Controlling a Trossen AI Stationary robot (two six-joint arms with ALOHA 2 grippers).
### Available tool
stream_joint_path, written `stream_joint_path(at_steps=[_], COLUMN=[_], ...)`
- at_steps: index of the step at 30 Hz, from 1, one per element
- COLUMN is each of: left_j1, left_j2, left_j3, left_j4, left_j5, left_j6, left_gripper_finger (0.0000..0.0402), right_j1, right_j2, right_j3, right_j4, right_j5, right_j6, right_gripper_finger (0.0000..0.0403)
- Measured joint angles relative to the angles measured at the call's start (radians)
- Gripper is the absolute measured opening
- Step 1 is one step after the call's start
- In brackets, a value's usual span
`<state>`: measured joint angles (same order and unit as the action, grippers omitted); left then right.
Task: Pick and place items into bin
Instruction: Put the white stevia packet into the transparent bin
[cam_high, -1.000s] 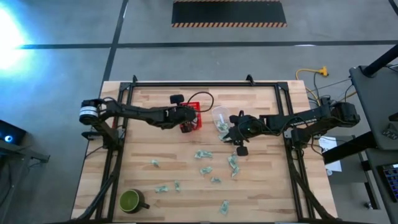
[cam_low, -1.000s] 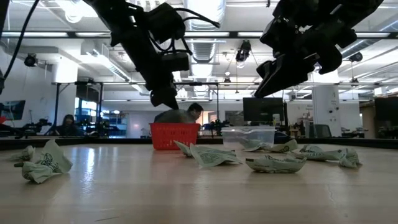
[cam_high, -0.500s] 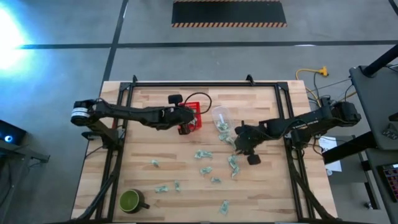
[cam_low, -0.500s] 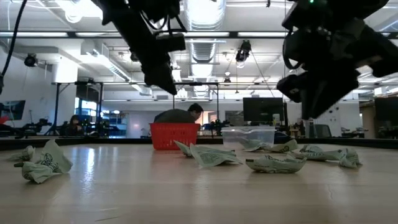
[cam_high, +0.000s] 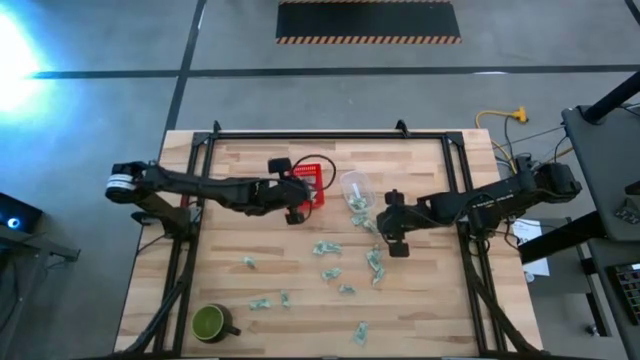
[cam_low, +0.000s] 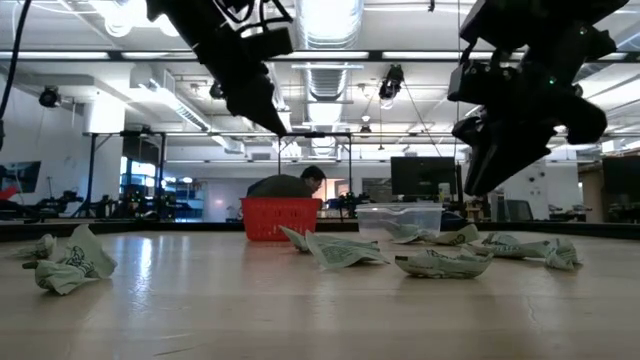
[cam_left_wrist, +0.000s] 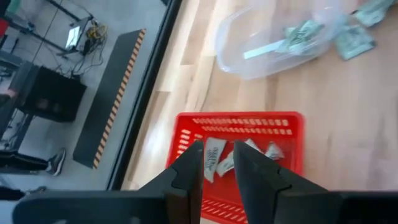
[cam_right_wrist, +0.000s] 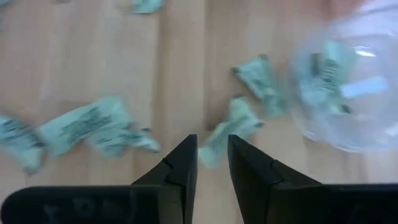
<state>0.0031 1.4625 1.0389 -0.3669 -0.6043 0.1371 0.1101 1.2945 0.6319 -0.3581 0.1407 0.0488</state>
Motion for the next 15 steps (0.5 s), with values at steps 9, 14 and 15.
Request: stream_joint_path(at_steps=[9, 14, 15], left_j1=[-0.018, -0.018, -0.018], left_j2=[-0.008, -0.008, -0.008], left_j3=[0.000, 0.000, 0.000], left_j4=[0.000, 0.000, 0.000], left_j5=[-0.003, -0.004, -0.004], left_j6=[-0.001, -0.001, -0.001], left_gripper_finger=[0.0071, 0.0071, 0.0071], right_j1=[0.002, 0.001, 0.000], right_j2=[0.001, 0.010, 0.018], right_j3=[-0.007, -0.032, -0.041], right_j4=[0.061, 0.070, 0.074], right_j5=[0.022, 0.051, 0.052], right_j6=[0.005, 0.030, 0.037], right_gripper_finger=[0.0107, 0.0142, 0.0149])
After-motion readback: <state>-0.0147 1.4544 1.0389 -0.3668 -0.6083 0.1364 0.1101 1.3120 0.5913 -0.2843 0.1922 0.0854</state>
